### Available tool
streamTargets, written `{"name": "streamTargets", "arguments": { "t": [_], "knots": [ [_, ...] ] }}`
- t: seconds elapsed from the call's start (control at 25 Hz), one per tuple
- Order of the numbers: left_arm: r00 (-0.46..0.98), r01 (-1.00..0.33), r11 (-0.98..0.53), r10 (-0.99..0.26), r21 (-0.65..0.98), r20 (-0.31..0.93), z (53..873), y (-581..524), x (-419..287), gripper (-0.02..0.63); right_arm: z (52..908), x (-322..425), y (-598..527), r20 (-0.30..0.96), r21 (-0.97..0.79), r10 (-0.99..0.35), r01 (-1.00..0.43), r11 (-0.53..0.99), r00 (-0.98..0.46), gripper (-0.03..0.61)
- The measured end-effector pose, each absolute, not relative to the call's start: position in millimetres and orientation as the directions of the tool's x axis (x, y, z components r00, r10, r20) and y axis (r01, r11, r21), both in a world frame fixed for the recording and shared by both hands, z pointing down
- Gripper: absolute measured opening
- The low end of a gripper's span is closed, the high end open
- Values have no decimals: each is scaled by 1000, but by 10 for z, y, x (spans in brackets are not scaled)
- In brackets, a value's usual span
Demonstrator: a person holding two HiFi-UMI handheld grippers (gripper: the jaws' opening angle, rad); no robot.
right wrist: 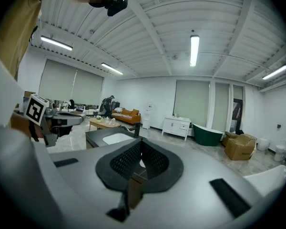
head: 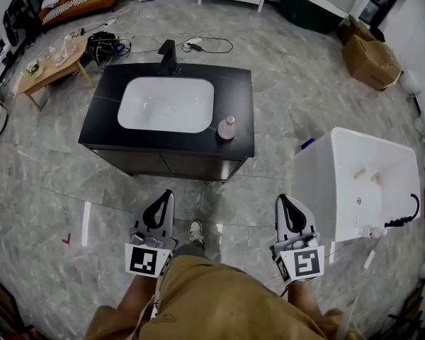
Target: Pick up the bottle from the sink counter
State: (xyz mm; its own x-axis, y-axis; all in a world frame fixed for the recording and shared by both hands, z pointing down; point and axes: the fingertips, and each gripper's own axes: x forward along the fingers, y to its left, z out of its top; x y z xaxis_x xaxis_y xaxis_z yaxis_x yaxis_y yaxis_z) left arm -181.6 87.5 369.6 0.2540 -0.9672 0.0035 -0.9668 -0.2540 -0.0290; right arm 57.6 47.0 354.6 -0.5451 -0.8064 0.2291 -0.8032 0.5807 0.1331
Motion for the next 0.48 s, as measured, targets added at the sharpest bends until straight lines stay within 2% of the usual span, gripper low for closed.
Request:
{"name": "streamTargets", "arguments": {
  "t": [0.48],
  "knots": [
    [337,-941,-337,-941,23,22,3894,148,-2199,3,3461,254,7,249,187,-854,-843,504,-456,3]
  ]
}}
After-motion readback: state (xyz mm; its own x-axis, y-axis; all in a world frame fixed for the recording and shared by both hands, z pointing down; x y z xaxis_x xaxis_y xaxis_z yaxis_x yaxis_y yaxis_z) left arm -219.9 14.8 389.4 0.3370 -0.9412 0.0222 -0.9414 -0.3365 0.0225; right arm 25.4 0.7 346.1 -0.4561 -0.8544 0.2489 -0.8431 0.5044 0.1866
